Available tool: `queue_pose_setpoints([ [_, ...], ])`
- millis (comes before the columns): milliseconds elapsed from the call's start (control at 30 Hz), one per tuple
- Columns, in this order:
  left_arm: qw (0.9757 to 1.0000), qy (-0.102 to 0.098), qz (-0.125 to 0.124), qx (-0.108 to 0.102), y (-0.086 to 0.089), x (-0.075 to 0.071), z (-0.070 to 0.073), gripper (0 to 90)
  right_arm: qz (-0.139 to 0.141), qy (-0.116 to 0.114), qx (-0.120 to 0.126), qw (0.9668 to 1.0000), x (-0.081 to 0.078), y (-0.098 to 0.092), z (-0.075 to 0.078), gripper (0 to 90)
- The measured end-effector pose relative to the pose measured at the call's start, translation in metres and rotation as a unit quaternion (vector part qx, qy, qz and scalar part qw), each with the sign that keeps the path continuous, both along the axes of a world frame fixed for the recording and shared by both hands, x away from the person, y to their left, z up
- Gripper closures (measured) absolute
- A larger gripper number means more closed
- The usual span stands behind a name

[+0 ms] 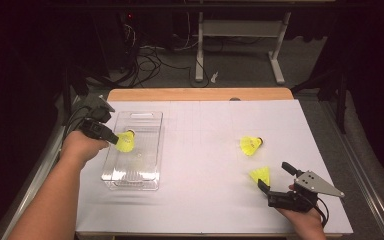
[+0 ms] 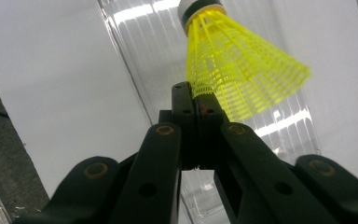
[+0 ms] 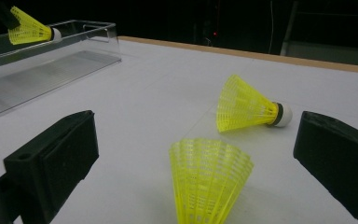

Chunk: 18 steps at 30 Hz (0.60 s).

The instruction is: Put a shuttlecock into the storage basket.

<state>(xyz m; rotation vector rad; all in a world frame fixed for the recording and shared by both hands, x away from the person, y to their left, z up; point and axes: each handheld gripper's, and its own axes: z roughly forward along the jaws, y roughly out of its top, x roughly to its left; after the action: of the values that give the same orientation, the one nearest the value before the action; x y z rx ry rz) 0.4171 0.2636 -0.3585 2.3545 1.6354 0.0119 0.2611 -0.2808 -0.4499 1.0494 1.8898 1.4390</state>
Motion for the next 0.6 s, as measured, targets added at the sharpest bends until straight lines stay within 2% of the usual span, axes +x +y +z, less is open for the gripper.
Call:
queue_pose_setpoints([
  [467, 0.9999, 0.006, 0.007, 0.013, -0.002, 0.002, -0.014, 89.3, 0.003, 0.0, -0.002, 1.0, 0.001, 0.001, 0.0, 0.6],
  [600, 0.9999, 0.008, 0.008, 0.012, -0.002, 0.003, -0.018, 89.3, 0.002, 0.0, -0.002, 1.0, 0.001, 0.001, 0.0, 0.6],
])
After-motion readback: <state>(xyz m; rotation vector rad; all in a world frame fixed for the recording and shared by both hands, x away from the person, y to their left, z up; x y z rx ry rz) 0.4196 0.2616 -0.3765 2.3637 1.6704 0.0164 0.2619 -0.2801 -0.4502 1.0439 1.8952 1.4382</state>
